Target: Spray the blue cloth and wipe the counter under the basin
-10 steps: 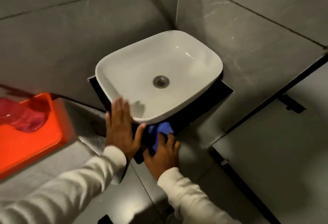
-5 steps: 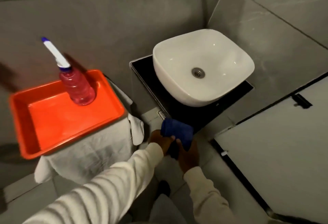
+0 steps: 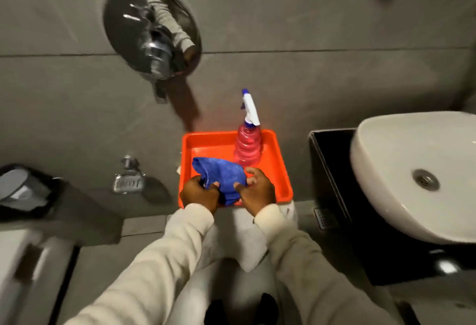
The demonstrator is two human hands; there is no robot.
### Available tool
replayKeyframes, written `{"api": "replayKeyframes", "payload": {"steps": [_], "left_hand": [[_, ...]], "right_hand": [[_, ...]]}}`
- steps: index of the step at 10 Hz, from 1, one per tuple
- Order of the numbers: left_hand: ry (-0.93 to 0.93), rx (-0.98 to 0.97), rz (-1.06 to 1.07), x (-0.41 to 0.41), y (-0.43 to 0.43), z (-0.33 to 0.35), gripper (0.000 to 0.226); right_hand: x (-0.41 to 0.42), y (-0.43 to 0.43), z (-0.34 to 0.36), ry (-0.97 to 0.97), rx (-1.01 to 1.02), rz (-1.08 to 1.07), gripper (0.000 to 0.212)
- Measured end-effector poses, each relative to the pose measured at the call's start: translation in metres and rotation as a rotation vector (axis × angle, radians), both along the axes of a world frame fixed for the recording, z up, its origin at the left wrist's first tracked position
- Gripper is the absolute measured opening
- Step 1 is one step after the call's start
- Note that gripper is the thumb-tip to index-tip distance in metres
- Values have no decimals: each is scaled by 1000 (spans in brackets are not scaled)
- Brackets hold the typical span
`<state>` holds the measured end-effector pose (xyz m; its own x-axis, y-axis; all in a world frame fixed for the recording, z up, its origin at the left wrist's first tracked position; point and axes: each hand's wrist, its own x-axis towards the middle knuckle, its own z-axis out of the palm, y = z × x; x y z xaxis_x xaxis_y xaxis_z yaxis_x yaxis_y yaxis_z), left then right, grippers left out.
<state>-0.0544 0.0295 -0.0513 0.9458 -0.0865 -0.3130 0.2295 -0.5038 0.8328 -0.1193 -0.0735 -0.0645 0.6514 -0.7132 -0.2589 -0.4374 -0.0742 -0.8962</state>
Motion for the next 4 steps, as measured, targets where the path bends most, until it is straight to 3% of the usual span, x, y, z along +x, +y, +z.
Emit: {"api": "replayKeyframes", "payload": {"steps": [1,2,3,4], "left_hand": [[51,172,-46,26,3,-4,24],[162,251,-147,36,7,-7,39],[136,291,-206,40,10,0,40],[-74,343,-212,38,9,22,36]], "right_hand": [[33,-4,-8,148,-76,62,42],[39,-6,-17,314,-146,227,39],[36,-11,-15,381,-275,387,38],[37,-17,6,224,-362,378,29]]}}
